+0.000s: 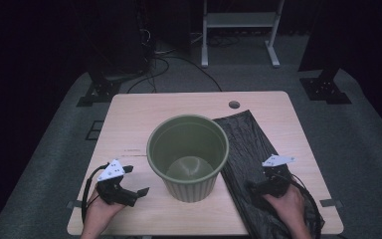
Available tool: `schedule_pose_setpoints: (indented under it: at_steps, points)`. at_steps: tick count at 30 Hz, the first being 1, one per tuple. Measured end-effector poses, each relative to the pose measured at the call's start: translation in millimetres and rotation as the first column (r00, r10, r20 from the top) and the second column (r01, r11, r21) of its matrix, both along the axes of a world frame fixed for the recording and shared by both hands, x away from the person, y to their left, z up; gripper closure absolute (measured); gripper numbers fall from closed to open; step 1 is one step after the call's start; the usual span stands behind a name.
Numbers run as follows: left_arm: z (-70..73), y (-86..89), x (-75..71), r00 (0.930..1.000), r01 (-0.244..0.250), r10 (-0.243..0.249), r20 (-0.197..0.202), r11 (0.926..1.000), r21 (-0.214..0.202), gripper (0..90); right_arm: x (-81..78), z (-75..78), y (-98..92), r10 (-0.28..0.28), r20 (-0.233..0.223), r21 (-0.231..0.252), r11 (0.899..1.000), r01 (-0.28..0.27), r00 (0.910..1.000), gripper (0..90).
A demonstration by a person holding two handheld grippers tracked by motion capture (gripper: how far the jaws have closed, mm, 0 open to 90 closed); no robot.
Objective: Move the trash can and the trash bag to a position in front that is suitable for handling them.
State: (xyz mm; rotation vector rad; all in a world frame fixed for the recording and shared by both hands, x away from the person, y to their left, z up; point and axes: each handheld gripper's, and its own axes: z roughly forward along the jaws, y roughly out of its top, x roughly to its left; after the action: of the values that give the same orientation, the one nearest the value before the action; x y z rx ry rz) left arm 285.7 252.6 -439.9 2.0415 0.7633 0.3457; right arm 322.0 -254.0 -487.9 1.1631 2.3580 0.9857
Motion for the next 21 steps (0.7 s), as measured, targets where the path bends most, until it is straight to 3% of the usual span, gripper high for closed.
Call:
schedule_pose_setpoints:
  at_steps: [7,9,12,15,19,21]
  points:
    - [-21.3,6.4,5.4,0.9987,-0.036,0.037,-0.034,0.999,0.026,0.0,0.0,0.0,0.0,0.0,0.0,0.0,1.0,0.0,1.0,0.0]
    - [-23.7,6.1,6.4,0.998,-0.047,0.05,-0.038,0.9967,0.067,0.0,0.0,0.0,0.0,0.0,0.0,0.0,1.0,0.0,1.0,0.0]
    - [-29.3,5.0,7.0,0.9973,-0.05,0.053,-0.05,0.9969,0.062,0.0,0.0,0.0,0.0,0.0,0.0,0.0,1.0,0.0,1.0,0.0]
    - [-36.3,3.1,8.0,0.9952,-0.056,0.063,-0.075,0.9938,0.096,0.0,0.0,0.0,0.0,0.0,0.0,0.0,1.0,0.0,1.0,0.0]
    - [-40.6,2.0,8.3,0.9936,-0.067,0.075,-0.084,0.9925,0.103,0.0,0.0,0.0,0.0,0.0,0.0,0.0,1.0,0.0,1.0,0.0]
    - [-42.1,-0.2,8.5,0.9934,-0.061,0.073,-0.089,0.9902,0.125,0.0,0.0,0.0,0.0,0.0,0.0,0.0,1.0,0.0,1.0,0.0]
